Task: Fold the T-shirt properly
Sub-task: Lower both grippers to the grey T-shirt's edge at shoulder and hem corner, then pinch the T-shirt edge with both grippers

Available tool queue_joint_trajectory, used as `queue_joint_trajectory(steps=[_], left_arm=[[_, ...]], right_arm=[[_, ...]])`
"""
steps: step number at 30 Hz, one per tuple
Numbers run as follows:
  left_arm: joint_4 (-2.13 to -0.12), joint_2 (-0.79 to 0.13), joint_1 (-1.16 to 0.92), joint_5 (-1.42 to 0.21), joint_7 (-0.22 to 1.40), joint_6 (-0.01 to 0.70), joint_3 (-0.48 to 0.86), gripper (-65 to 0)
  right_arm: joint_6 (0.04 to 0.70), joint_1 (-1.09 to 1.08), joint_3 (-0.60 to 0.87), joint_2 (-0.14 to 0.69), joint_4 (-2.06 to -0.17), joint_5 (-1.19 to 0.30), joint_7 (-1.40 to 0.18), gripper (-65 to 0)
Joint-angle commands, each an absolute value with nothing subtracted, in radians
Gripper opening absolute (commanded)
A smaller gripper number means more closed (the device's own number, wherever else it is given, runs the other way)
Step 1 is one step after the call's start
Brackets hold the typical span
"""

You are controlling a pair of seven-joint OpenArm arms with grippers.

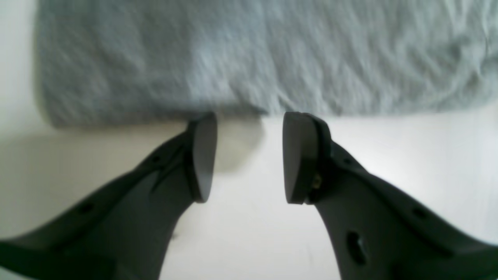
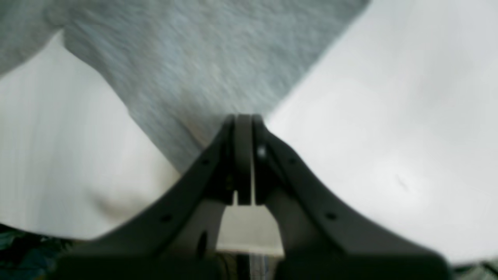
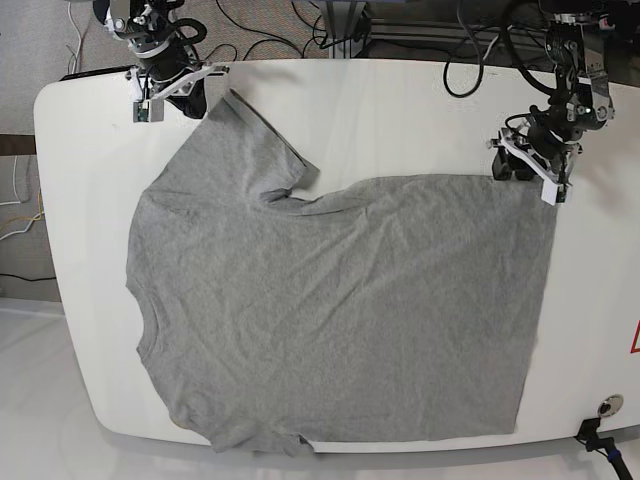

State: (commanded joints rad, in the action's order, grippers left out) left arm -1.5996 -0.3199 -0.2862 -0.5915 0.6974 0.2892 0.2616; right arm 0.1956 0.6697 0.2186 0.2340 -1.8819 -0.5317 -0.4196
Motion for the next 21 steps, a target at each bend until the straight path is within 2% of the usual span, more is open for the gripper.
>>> queue_joint_trajectory(steps=[7, 11, 14, 18, 21], left_arm=[[-1.647, -0.349, -0.286, -0.591, 0.697, 0.289, 0.263, -38.6], [-1.67, -0.369, -0.286, -0.591, 0.697, 0.289, 0.263, -38.5], [-1.669, -0.369, -0.286, -0.591, 0.697, 0.289, 0.263, -37.8], [-1.669, -0.369, -0.286, -0.591, 0.697, 0.289, 0.275, -26.4], [-1.669, -0.369, -0.286, -0.591, 0.697, 0.292, 0.305, -16.3]], right_arm=[[0.196, 0.67, 0.219, 0.232, -1.883, -0.533, -0.42, -64.4], [0.196, 0.67, 0.219, 0.202, -1.897, -0.533, -0.421, -64.1], [0.196, 0.674, 0.219, 0.183, -1.916, -0.535, -0.421, -58.7], [0.196, 0.677, 0.22, 0.173, -1.917, -0.611, -0.421, -48.0], [0.196, 0.68, 0.22, 0.176, -1.916, -0.704, -0.421, -46.4]])
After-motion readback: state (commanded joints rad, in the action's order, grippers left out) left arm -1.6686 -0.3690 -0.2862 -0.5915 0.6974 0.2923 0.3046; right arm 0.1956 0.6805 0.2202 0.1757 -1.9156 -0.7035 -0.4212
